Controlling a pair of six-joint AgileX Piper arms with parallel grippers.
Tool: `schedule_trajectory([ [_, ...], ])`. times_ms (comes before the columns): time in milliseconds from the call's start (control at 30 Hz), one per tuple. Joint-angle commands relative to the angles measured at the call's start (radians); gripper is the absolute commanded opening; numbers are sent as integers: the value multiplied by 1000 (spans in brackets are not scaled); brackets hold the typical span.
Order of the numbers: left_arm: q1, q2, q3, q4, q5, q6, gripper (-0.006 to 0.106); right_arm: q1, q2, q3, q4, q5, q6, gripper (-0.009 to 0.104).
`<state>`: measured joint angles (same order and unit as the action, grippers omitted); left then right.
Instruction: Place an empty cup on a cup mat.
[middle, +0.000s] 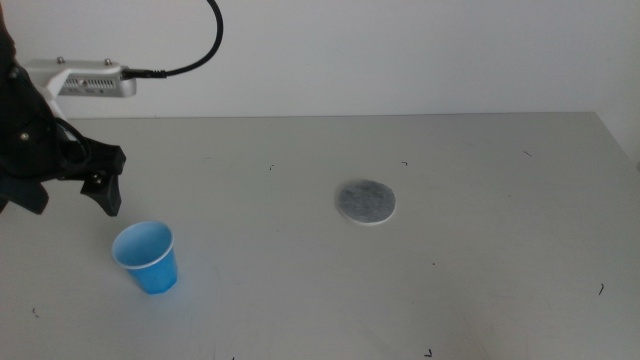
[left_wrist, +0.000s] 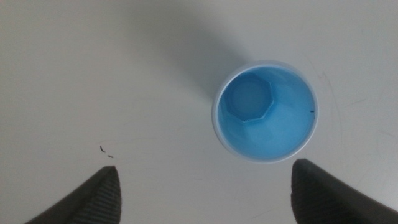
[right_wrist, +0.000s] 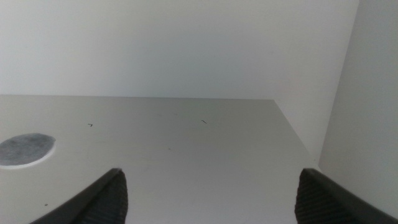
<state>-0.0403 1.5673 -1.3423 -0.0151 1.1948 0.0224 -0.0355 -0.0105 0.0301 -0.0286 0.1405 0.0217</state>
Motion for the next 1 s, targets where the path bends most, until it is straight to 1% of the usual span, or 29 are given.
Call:
schedule_trajectory([
  [0,1,-25,21,-17,-63,6,105,0,-26,-8,-14,-75,-5,94],
  [100,1,-17,96,-23,-160,7,105,0,-26,-8,-14,-75,-5,94],
  [233,1,5,162,-65,-259,34,105,0,-26,-8,-14,-75,-5,94],
  [300,1,23,183,-78,-275,40,105,0,-26,-8,-14,-75,-5,94],
  [567,0,129,192,-77,-315,43,105,0,-26,-8,-14,-75,-5,94],
  [667,0,158,192,-77,-327,43,102,0,-26,-8,-14,-75,-5,94],
  [733,0,169,192,-77,-342,43,95,0,-26,-8,-14,-75,-5,94],
  [833,0,172,192,-78,-360,43,78,0,-26,-8,-14,-75,-5,94],
  [967,0,172,192,-84,-376,43,45,0,-26,-8,-14,-75,-5,94],
])
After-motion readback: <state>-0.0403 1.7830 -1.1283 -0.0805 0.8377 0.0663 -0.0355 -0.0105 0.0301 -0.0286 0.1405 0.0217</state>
